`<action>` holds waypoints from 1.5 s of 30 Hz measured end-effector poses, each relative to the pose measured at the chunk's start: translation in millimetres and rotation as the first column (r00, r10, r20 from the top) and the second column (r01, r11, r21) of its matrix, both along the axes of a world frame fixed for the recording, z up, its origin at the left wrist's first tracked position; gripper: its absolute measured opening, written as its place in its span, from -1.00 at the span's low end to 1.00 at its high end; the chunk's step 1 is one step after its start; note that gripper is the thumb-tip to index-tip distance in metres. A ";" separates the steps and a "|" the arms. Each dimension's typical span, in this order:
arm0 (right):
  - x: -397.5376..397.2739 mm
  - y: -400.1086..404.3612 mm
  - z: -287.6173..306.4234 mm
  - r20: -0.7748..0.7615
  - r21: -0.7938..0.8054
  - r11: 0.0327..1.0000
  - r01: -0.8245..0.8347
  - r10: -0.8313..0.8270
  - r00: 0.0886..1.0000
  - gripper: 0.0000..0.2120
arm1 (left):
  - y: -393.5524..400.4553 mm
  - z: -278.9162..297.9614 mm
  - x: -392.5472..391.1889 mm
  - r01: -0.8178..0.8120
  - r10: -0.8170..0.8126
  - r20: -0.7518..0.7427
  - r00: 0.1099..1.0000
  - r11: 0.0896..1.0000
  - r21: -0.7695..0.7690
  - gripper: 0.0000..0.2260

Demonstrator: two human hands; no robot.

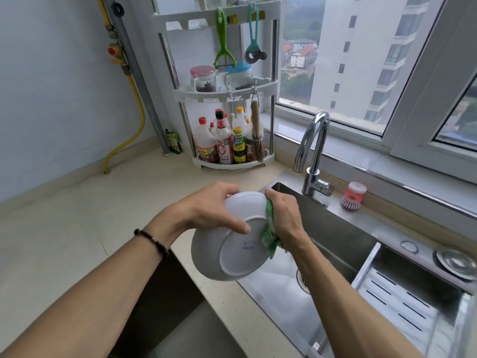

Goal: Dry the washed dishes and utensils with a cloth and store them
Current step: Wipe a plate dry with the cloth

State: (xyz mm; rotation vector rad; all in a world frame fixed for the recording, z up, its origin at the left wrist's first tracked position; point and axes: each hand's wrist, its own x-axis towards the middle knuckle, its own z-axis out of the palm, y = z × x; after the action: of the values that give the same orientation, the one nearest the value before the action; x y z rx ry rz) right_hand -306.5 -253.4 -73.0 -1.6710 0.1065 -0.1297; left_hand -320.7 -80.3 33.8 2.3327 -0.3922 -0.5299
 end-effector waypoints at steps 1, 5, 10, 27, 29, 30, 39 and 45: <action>1.5 -0.7 5.5 0.015 -0.034 0.999 -0.011 0.012 1.000 -0.25 | -5.0 -0.2 -0.4 0.001 -0.001 0.000 1.000 1.000 0.010 -0.51; -2.8 5.7 16.9 0.082 -0.018 0.999 -0.039 0.041 0.996 -0.39 | -12.8 -5.0 -2.1 -0.093 0.097 0.116 0.988 0.995 -0.038 -0.57; -21.8 34.6 14.7 0.230 -0.074 0.991 -0.109 0.123 0.965 -0.58 | -19.2 -17.9 -5.2 -0.215 0.241 0.250 0.938 0.968 -0.127 -0.56; -12.7 41.6 20.3 0.171 -0.051 0.996 -0.067 0.075 0.982 -0.58 | -23.1 -25.7 -14.5 -0.291 0.333 0.378 0.864 0.942 -0.165 -0.66; -15.0 43.0 15.2 0.203 0.002 0.994 -0.112 0.109 0.973 -0.65 | -20.7 -24.9 -13.7 -0.269 0.308 0.375 0.874 0.951 -0.153 -0.66; -15.7 39.7 16.6 0.188 0.048 0.995 -0.091 0.081 0.979 -0.67 | -18.2 -24.7 -14.4 -0.256 0.303 0.365 0.880 0.951 -0.173 -0.63; 7.5 -3.6 -1.2 -0.366 0.413 0.887 0.206 -0.045 0.929 -0.65 | 2.0 -21.4 -25.1 -0.215 0.310 0.136 0.941 0.857 -0.468 -0.42; 2.5 -6.3 30.8 -0.128 0.082 0.996 -0.044 0.055 0.990 -0.64 | 4.6 -7.4 -9.5 -0.134 0.146 0.038 0.989 0.965 -0.227 -0.49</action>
State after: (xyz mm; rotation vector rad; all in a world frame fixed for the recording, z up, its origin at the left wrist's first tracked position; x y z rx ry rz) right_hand -304.0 -259.8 -42.2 -1.6011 0.1665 0.0216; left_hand -330.2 -75.7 26.4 2.1403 -0.2929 -0.3357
